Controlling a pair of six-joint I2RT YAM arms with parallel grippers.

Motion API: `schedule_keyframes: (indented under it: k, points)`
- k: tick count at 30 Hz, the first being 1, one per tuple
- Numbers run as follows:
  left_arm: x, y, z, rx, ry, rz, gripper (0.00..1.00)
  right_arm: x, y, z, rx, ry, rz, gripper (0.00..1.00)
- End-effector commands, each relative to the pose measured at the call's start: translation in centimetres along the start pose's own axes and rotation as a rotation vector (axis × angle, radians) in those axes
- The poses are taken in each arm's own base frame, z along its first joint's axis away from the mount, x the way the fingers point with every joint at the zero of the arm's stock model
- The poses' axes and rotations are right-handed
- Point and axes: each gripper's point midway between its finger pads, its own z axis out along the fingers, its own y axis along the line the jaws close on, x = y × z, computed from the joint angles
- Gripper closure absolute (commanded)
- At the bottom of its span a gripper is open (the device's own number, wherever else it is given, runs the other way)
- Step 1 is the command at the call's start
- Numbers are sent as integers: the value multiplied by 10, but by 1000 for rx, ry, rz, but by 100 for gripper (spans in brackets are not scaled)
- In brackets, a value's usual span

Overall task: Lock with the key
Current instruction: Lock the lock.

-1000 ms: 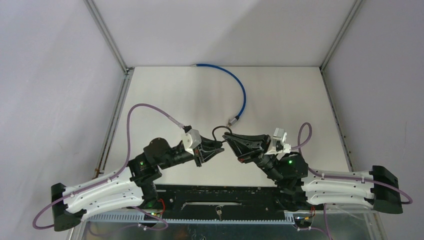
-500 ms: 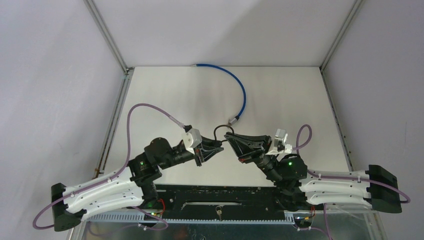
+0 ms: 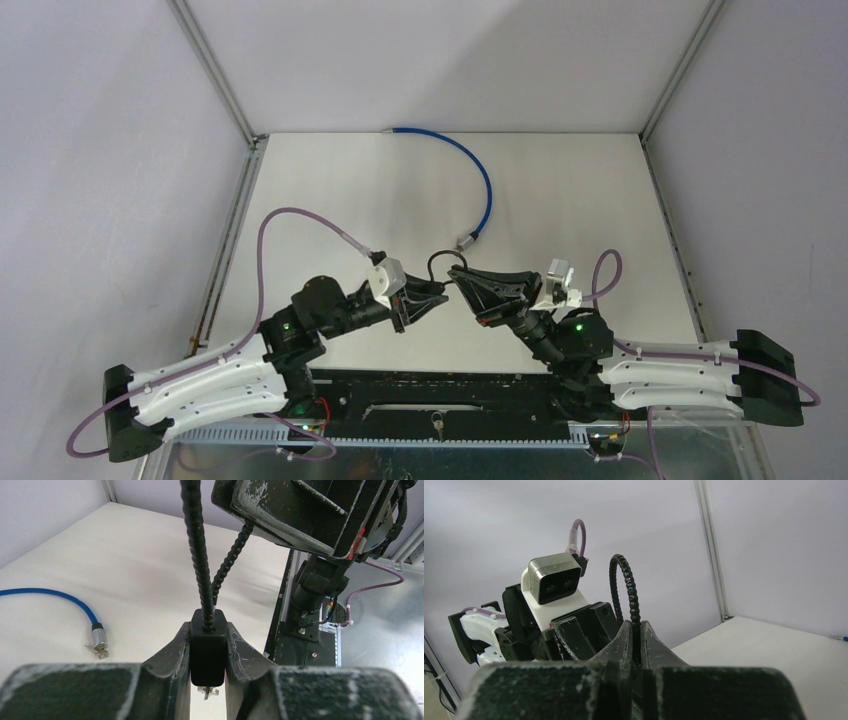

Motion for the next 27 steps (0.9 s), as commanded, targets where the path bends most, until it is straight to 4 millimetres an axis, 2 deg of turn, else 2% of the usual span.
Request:
schedule_keyframes:
  k: [1, 15, 27]
  points:
    - [-99, -3, -5, 1, -363, 29, 100, 99, -1, -39, -63, 368, -76, 97]
    - [-96, -2, -7, -4, -362, 27, 100, 78, 5, -35, -84, 331, -77, 91]
    - [-98, -10, -5, 41, -358, 37, 100, 93, 7, -37, -99, 371, -72, 83]
